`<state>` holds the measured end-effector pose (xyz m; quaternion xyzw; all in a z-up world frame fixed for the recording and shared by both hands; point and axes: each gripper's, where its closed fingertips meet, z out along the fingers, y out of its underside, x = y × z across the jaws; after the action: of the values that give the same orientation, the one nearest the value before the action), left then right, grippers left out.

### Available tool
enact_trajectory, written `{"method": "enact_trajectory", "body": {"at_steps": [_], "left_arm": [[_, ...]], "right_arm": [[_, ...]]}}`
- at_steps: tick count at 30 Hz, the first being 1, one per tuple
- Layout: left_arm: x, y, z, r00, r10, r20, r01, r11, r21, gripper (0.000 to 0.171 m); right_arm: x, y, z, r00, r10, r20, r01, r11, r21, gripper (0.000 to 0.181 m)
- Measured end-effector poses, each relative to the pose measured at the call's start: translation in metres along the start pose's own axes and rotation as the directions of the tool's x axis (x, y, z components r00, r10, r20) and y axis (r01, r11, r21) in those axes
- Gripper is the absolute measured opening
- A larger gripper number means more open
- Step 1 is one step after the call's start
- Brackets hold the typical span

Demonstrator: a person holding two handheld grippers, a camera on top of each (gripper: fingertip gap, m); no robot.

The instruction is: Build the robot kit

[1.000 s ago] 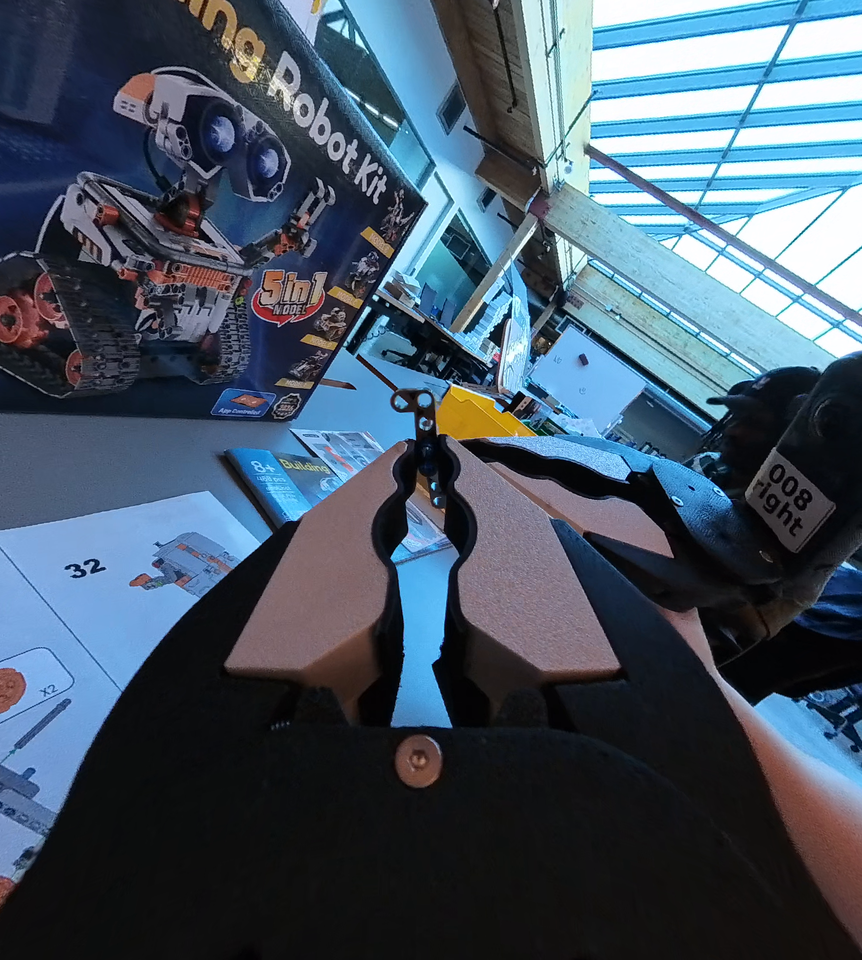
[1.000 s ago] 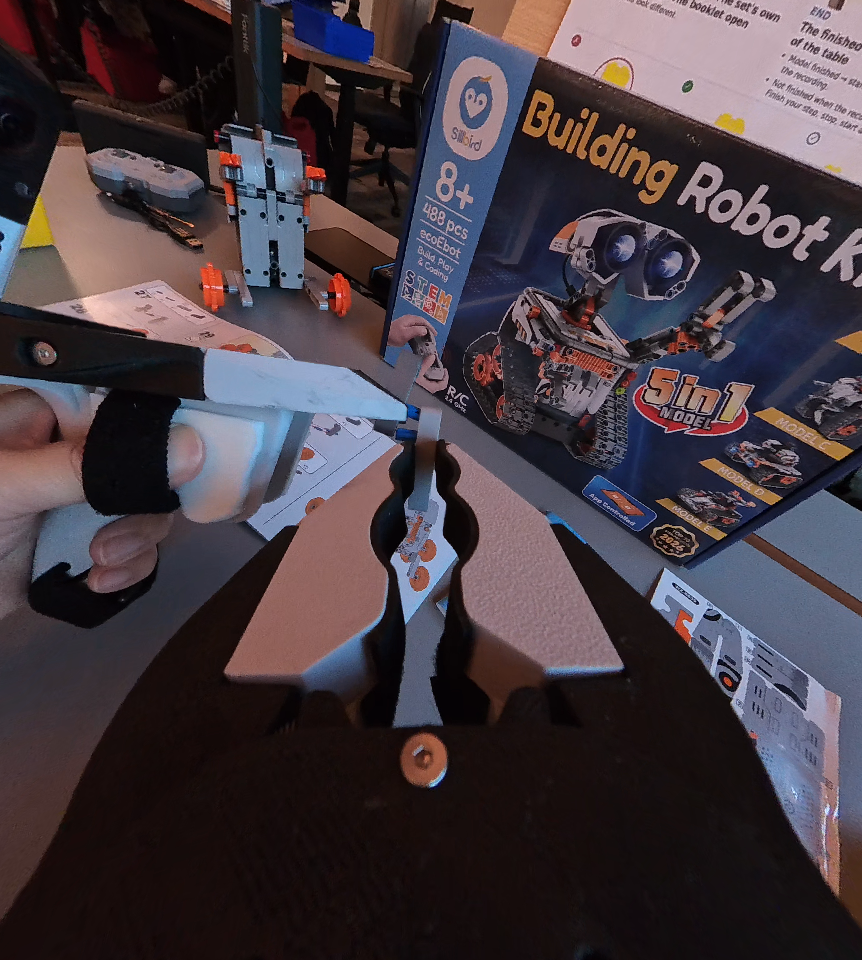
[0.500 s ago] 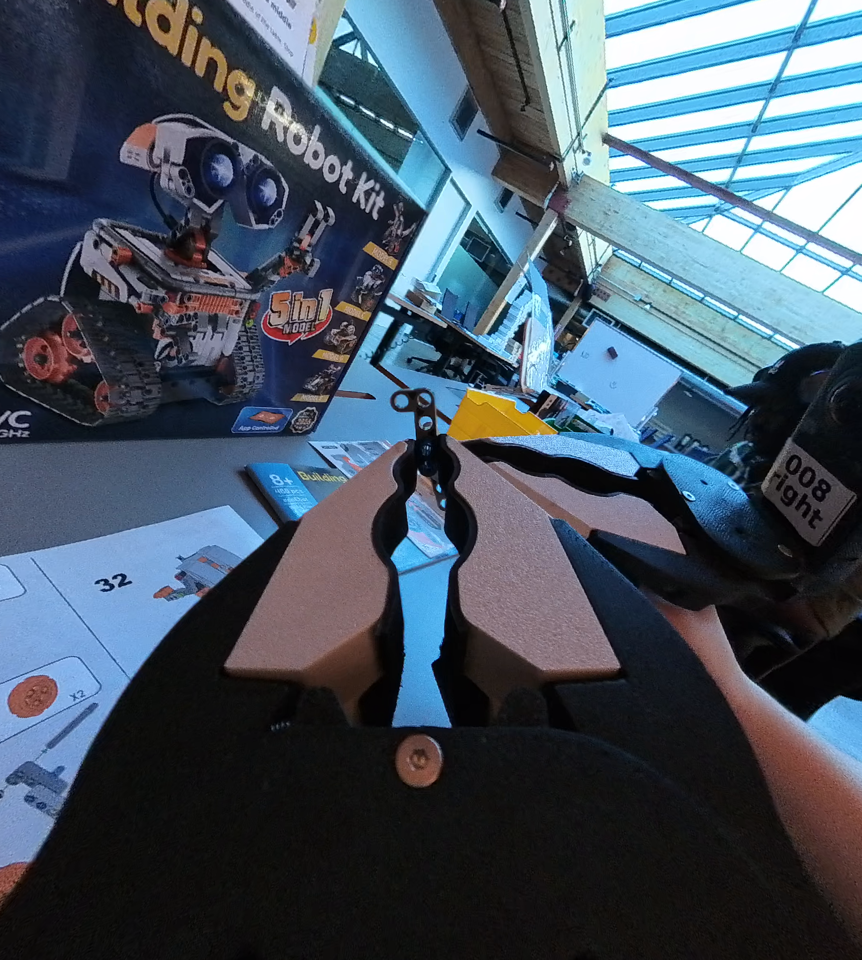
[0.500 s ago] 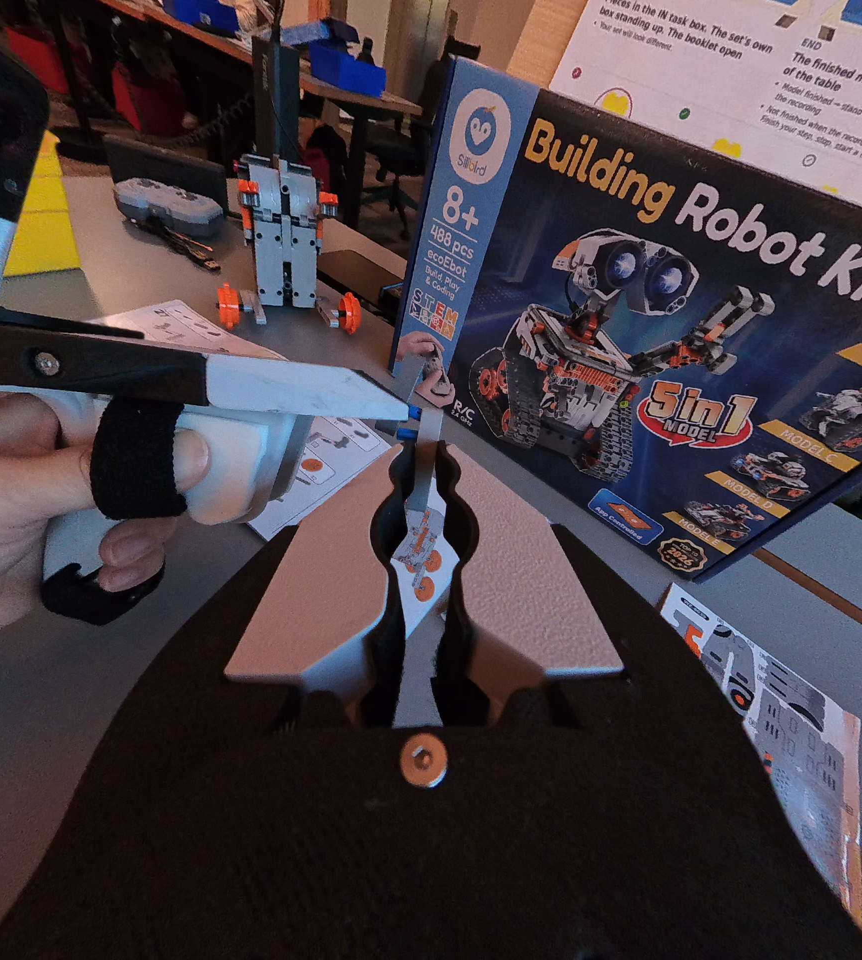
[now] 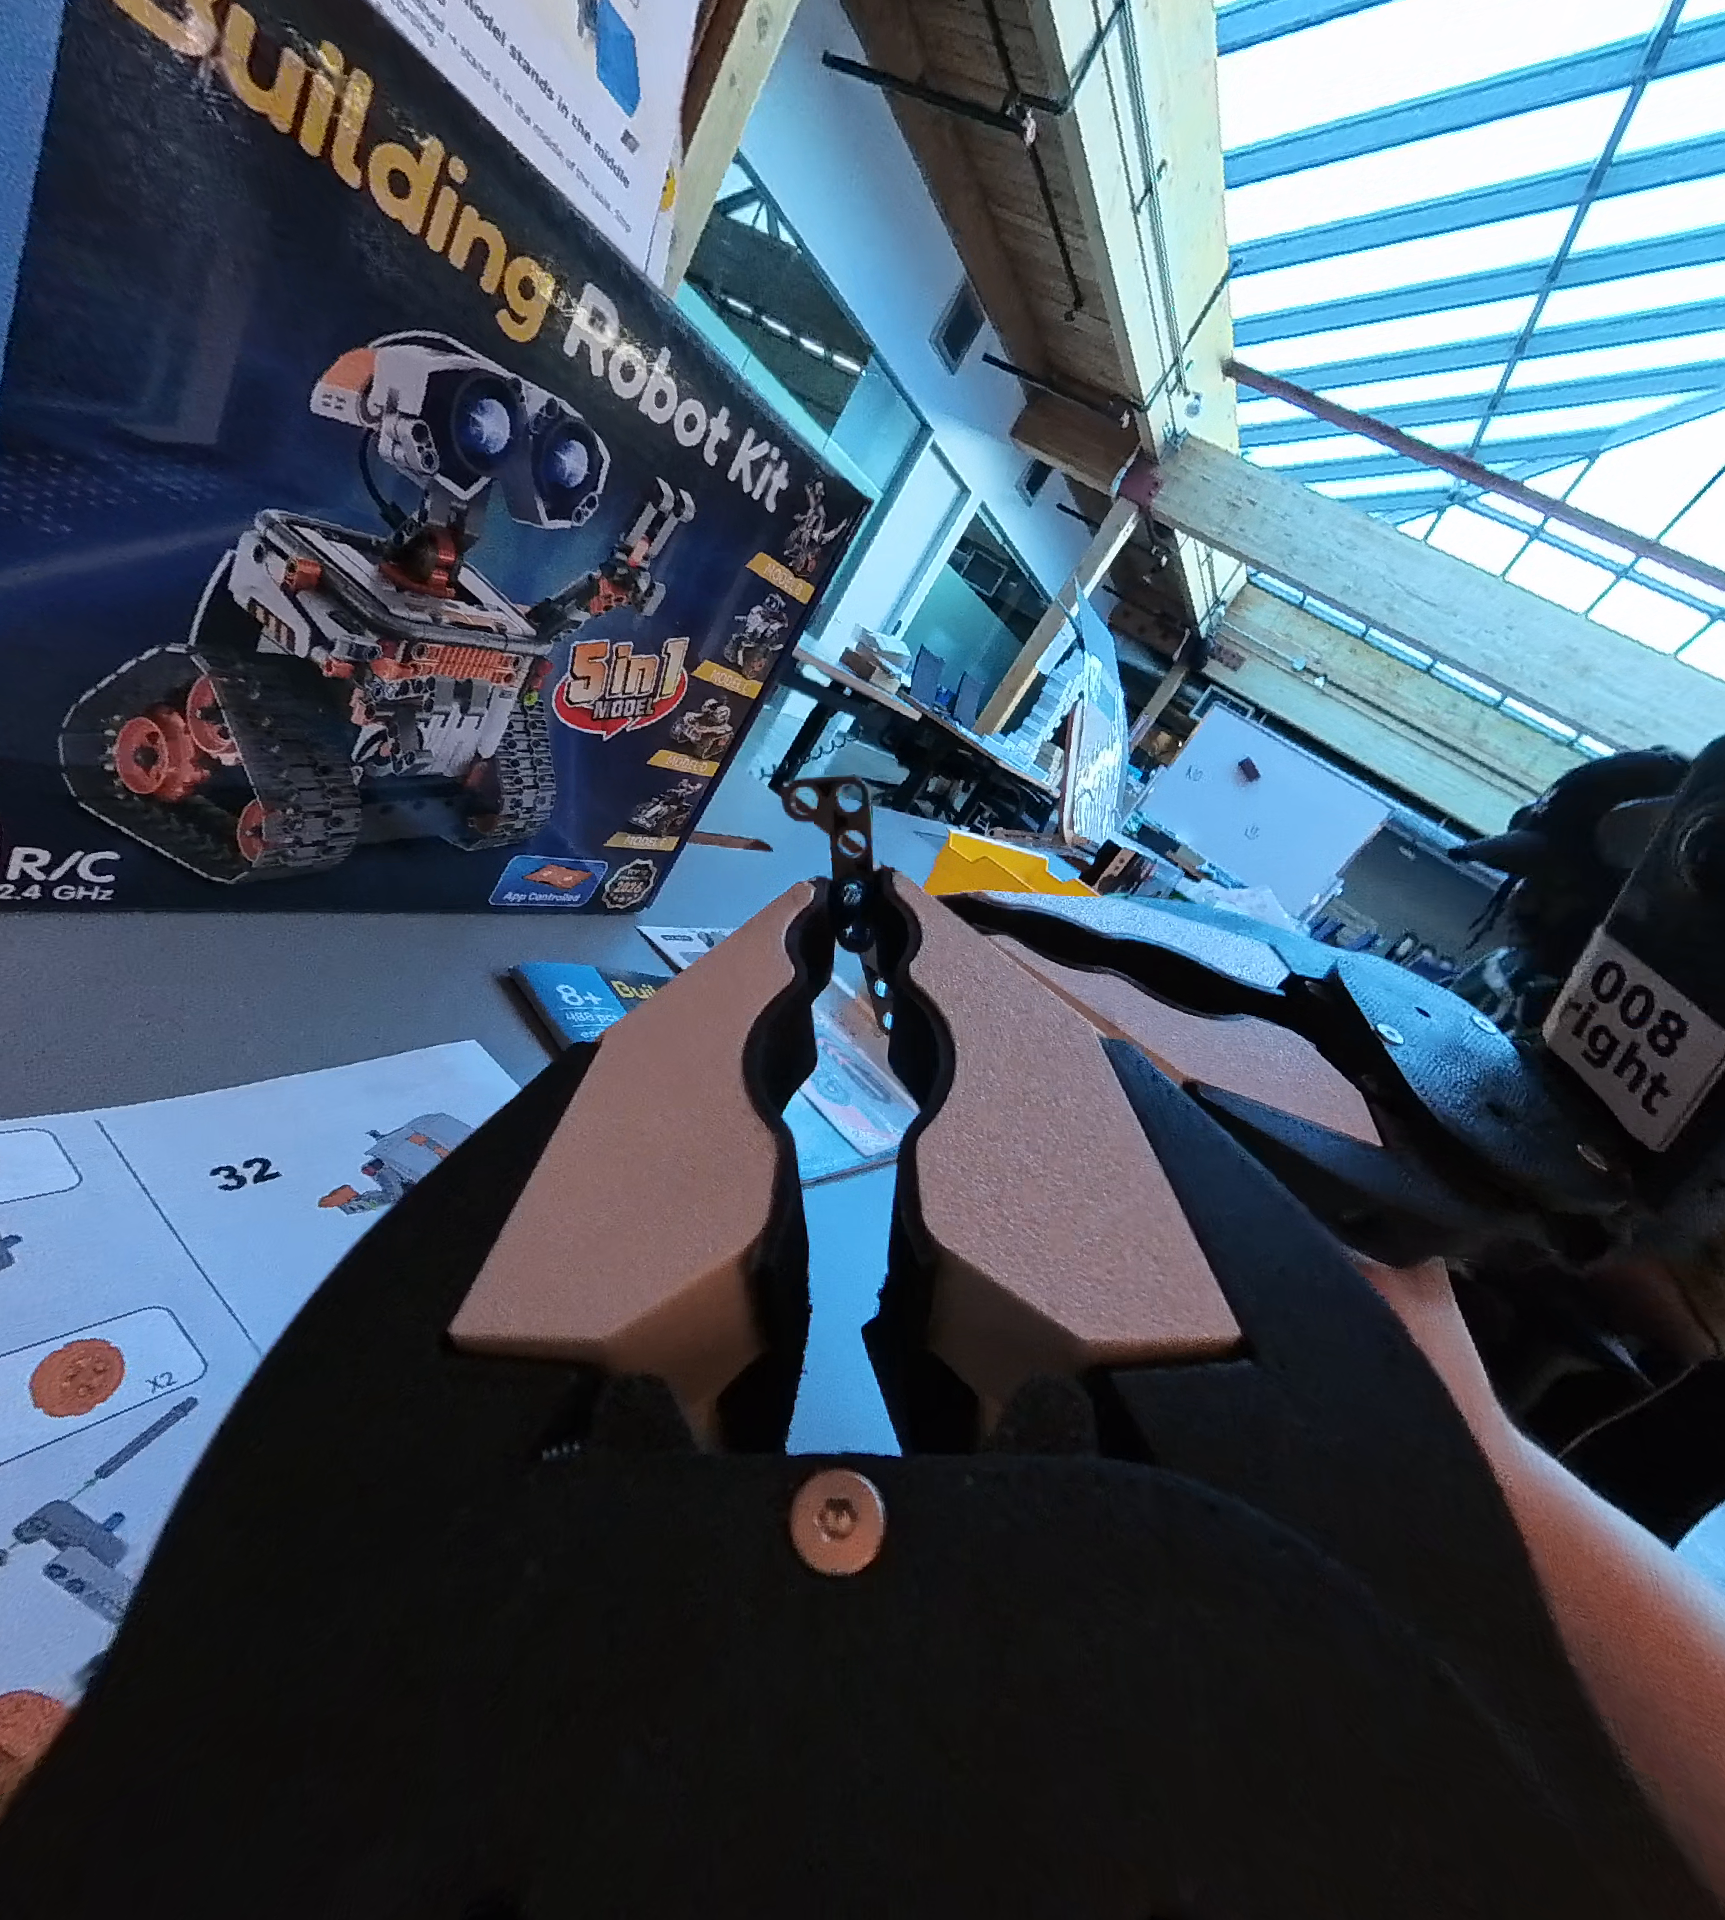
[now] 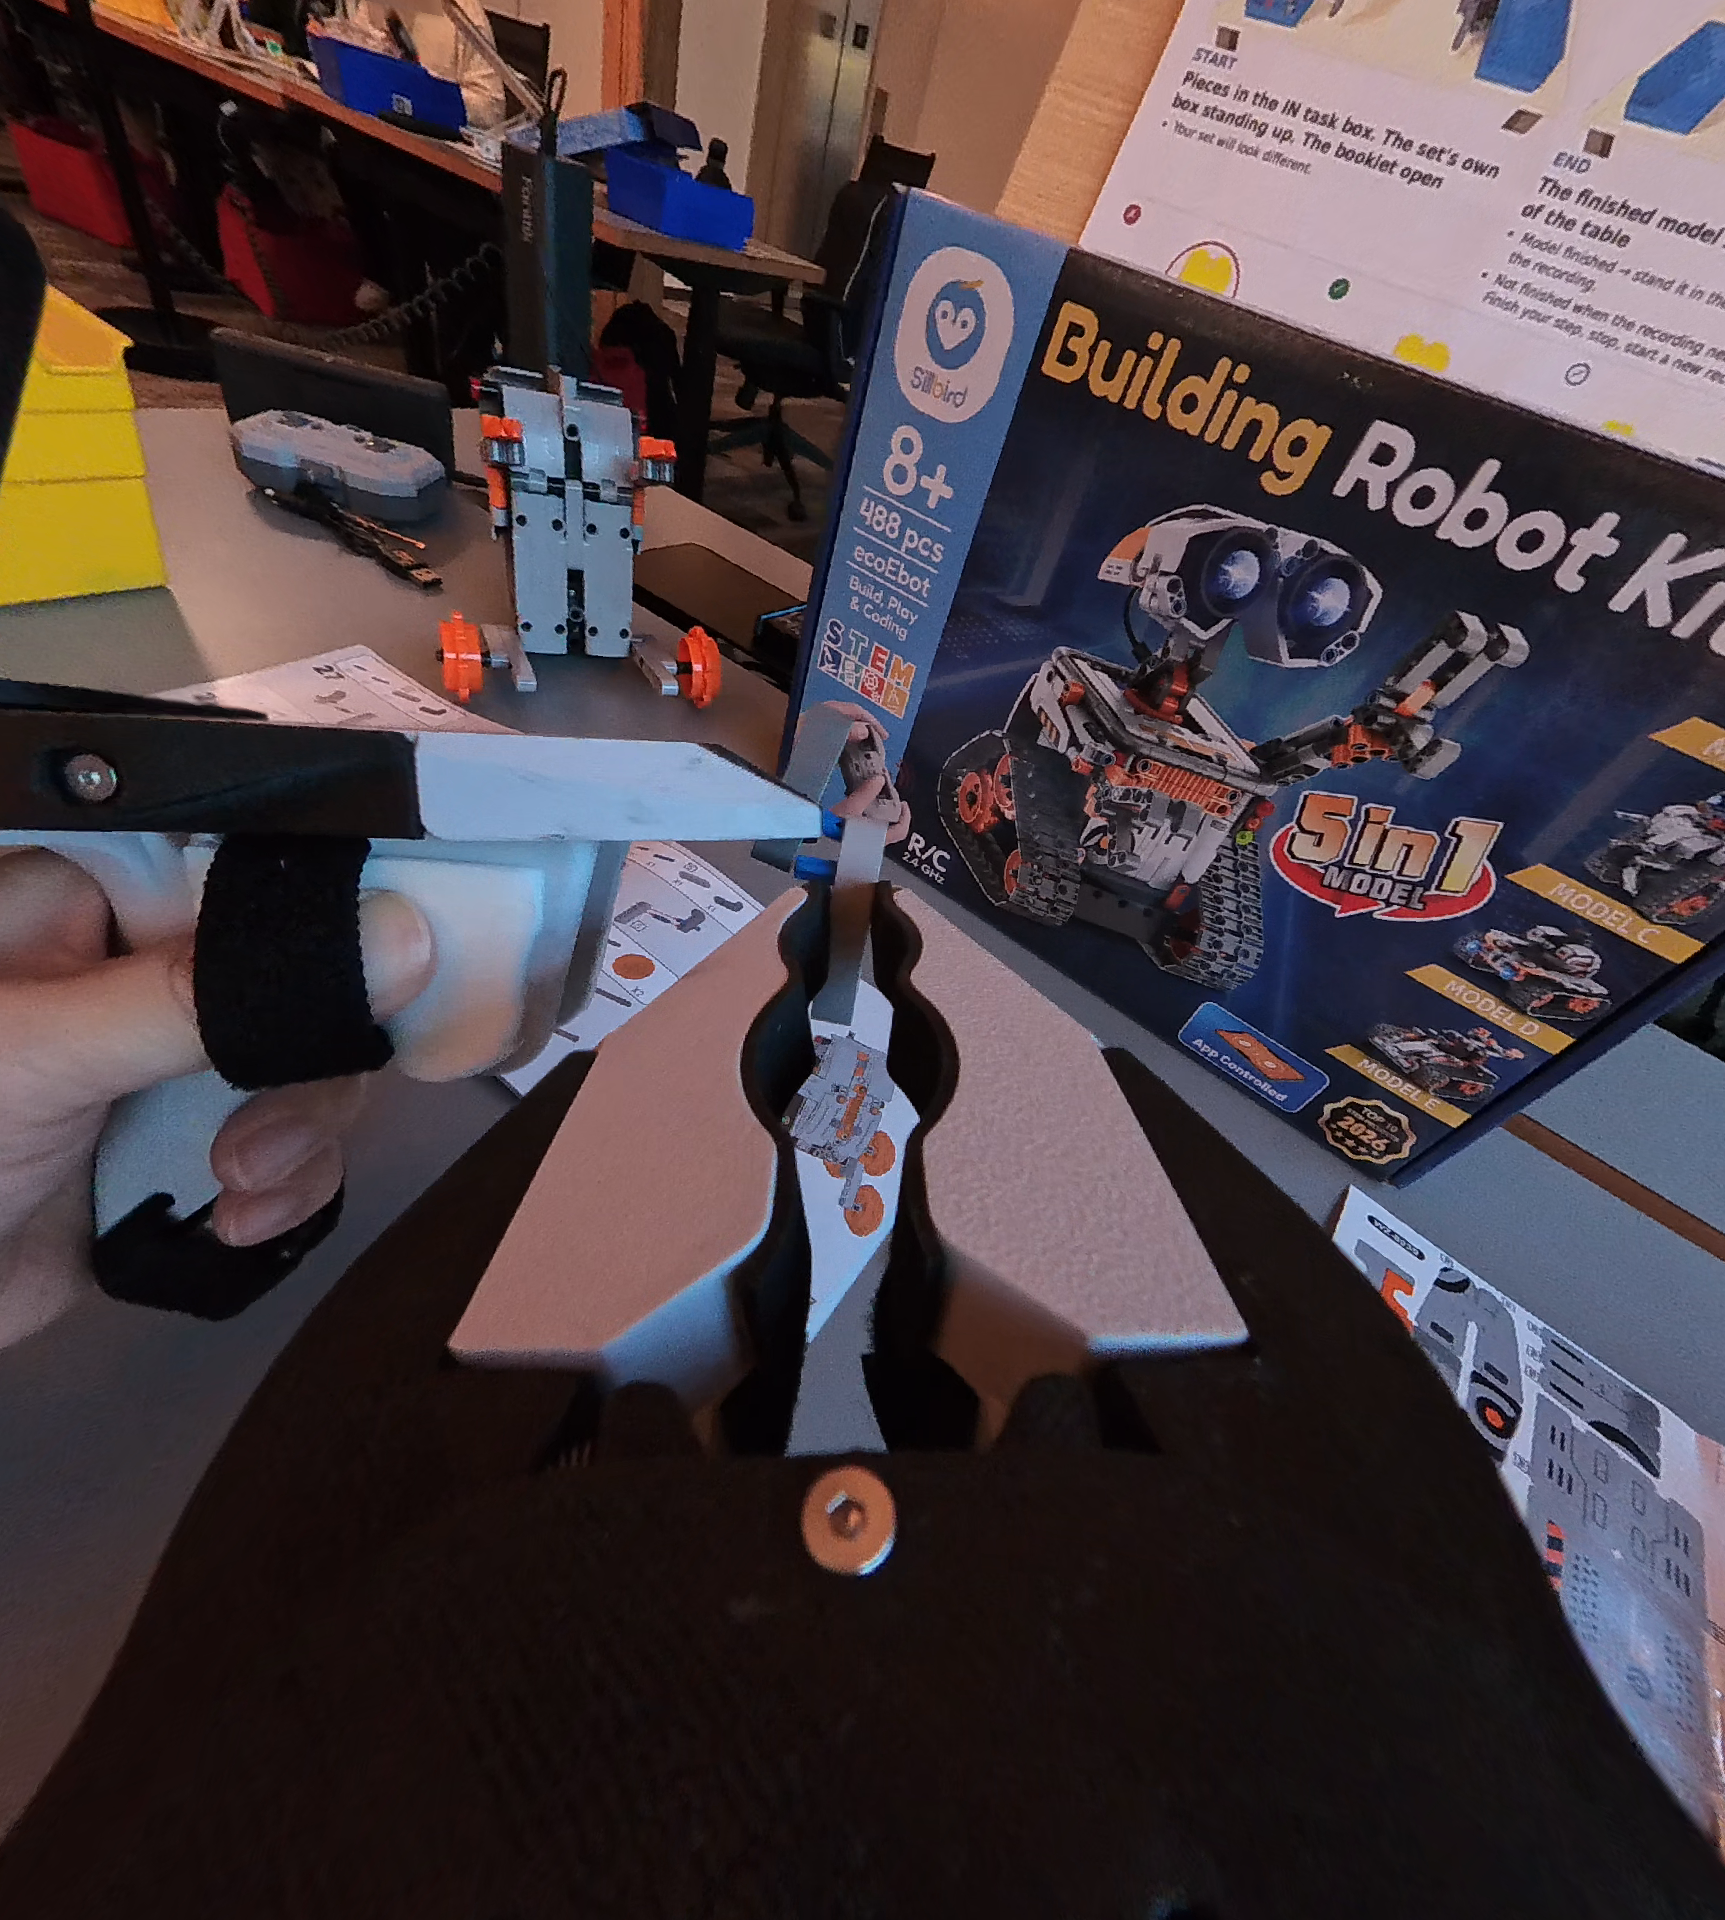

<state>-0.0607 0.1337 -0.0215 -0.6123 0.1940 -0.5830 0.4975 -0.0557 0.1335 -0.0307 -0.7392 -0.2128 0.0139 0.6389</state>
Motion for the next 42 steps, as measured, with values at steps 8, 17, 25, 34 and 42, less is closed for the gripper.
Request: {"method": "enact_trajectory", "body": {"at_steps": [8, 17, 25, 34, 42], "left_arm": [[-0.002, 0.002, 0.001, 0.999, -0.045, -0.002, 0.045, 0.999, 0.015, 0.005], [-0.005, 0.0, 0.001, 0.995, -0.102, -0.002, 0.102, 0.994, 0.042, 0.004], [-0.011, 0.004, 0.003, 0.977, -0.209, -0.029, 0.211, 0.977, 0.044, 0.004], [-0.014, -0.002, 0.001, 0.975, -0.217, -0.036, 0.219, 0.972, 0.089, 0.004], [-0.018, -0.002, 0.001, 0.992, -0.129, 0.015, 0.127, 0.988, 0.084, 0.005]], "right_arm": [[0.001, 0.002, 0.001, 0.999, 0.007, -0.035, -0.007, 1.0, -0.006, 0.006], [0.001, 0.002, 0.006, 0.993, 0.091, -0.076, -0.09, 0.996, 0.018, 0.006], [0.003, 0.009, 0.01, 0.988, 0.137, -0.073, -0.137, 0.991, 0.006, 0.006], [0.001, 0.007, 0.019, 0.935, 0.355, -0.019, -0.355, 0.934, 0.032, 0.006], [0.001, 0.006, 0.018, 0.946, 0.321, -0.035, -0.32, 0.947, 0.041, 0.006]]}}
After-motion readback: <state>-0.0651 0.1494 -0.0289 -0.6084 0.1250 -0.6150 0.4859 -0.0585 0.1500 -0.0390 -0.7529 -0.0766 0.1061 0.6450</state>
